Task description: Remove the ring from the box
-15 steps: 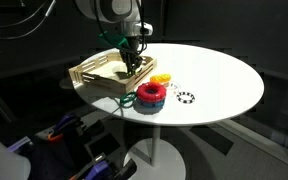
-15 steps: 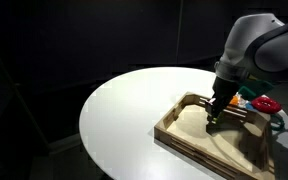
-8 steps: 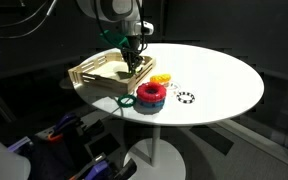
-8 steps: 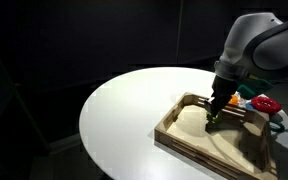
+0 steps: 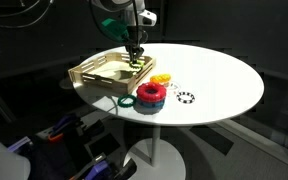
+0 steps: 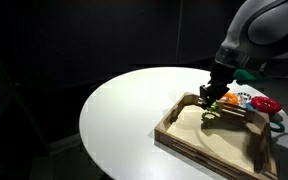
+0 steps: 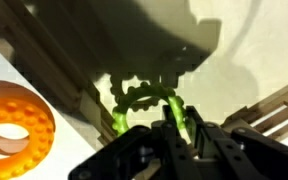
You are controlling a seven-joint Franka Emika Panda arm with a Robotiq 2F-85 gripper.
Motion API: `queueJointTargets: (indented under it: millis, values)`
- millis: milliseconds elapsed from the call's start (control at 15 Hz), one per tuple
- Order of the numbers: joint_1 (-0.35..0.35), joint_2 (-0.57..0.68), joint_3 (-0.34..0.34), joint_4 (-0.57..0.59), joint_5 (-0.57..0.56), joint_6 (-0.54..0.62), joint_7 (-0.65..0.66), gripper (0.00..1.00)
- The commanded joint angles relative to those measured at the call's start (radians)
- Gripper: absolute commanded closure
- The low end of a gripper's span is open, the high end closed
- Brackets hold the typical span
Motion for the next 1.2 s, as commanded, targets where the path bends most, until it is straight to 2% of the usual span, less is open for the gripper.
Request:
queueJointTargets:
  millis: [0,333,667,1133]
  values:
    - [-0.019,-0.057,-0.002,0.006,0.013,-0.048,-0.013,0.93]
    - [-0.032,-0.126,-0.042,-0.008,-0.107,-0.094,0.048,0.93]
    - [-0.074,-0.181,-0.085,-0.019,-0.242,-0.157,0.094,0.93]
    - [-0.131,-0.210,-0.125,-0.081,-0.277,-0.176,0.085,0.93]
